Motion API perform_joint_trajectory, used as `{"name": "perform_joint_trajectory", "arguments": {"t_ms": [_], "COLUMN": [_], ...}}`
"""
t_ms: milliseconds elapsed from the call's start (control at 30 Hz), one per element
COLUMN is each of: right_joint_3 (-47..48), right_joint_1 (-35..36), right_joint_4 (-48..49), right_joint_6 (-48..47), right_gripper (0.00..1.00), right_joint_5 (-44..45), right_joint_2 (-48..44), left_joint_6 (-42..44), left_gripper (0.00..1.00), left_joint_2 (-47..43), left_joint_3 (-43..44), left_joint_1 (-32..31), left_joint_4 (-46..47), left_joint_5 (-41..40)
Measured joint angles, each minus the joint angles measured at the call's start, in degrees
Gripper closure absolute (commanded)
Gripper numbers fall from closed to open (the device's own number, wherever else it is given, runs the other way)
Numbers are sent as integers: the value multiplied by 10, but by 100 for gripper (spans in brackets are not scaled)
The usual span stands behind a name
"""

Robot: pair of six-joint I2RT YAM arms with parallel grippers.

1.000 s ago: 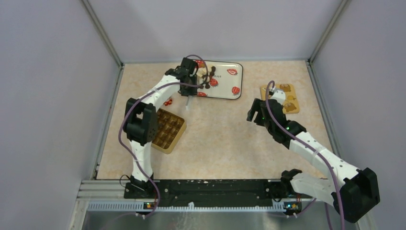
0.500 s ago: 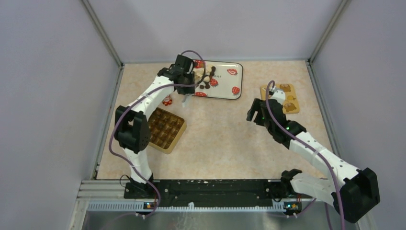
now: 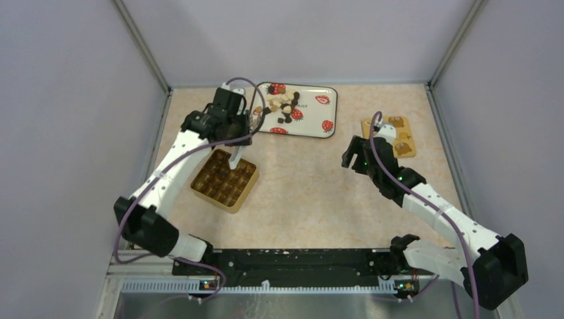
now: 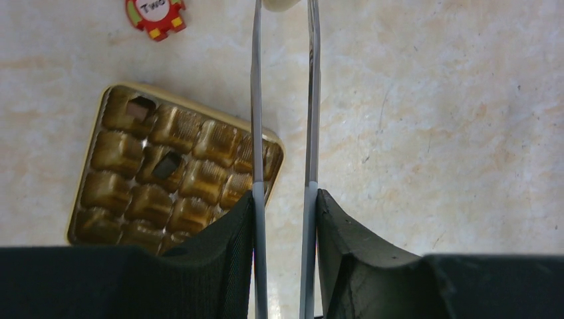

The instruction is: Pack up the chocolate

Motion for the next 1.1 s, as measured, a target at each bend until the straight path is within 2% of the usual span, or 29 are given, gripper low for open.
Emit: {"name": "perform_joint_trajectory", "arguments": {"t_ms": [233,567,800,1100], "right_joint_3": [0,0,0,0], "right_joint_1": [0,0,0,0], "right_joint_4": [11,27,32,40], "right_joint_6": [0,0,0,0], "right_gripper": [27,27,28,28], "right_joint_5": [-14,-32,-49,-52], "right_joint_2": [0,19,40,40], "left_joint_6": [-15,-44,-68,-86], "left_gripper": [85,84,84,82], "left_joint_2": [-134,-218,-246,-249], "left_joint_3": [-64,-96,-119,-166], "left_joint_1": [0,0,0,0], "left_joint_4": [-99,-237,-287,-287], "left_joint_5": [-27,-27,-30,-36]}}
